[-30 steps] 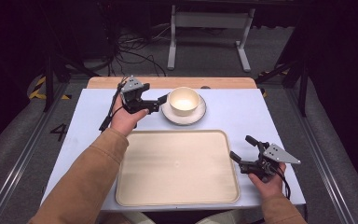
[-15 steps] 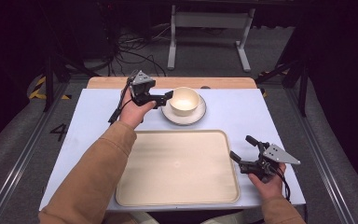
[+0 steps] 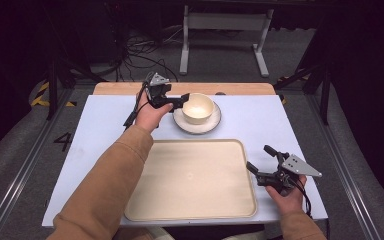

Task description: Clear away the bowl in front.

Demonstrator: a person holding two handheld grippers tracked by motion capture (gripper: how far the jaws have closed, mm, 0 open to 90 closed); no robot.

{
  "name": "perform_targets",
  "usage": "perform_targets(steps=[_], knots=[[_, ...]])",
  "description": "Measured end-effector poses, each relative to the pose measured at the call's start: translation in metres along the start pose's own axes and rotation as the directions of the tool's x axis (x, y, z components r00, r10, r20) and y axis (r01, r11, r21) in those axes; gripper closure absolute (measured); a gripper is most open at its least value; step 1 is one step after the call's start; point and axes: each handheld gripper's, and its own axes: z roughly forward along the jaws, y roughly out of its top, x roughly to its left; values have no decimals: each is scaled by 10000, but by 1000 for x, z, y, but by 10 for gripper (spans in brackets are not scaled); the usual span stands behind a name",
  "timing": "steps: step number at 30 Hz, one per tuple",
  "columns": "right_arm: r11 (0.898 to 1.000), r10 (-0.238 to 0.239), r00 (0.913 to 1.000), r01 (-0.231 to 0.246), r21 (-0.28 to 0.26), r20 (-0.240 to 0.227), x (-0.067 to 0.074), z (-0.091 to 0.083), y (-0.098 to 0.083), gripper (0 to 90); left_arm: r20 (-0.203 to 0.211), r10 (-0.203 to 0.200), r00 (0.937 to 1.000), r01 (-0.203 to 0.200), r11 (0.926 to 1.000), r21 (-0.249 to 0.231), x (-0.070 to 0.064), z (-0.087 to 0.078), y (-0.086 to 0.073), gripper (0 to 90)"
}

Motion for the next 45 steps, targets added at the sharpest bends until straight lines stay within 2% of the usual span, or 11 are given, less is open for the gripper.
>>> perform_targets(steps=[7,10,14,22,28,33,36,45], knots=[[10000,-5,10000,5,-21,48,0,0,0,83,-126,179,9998,-172,9985,512,1,11,-2,199],[10000,1,10000,-1,-30,58,0,0,0,83,-205,-115,9997,131,9969,777,3,18,-5,209],[10000,-9,10000,9,-63,68,1,-1,0,83,-432,-230,9988,278,9932,1131,5,26,-9,233],[9999,-8,10000,9,-162,61,0,-2,-1,83,-402,-402,9984,457,9881,1472,5,42,-17,287],[9998,0,10000,2,-215,57,0,-2,-1,83,-416,-625,9972,690,9812,1801,6,51,-24,274],[9998,7,10000,-6,-219,48,0,-2,-1,83,-419,-1188,9920,1248,9723,1975,10,60,-30,286],[9998,17,10000,-16,-222,38,0,-2,-1,83,-562,-1403,9885,1489,9678,2028,11,64,-32,301],[9997,38,10000,-39,-253,-34,0,-2,-1,83,-745,-1280,9890,1433,9540,2633,6,73,-32,327]])
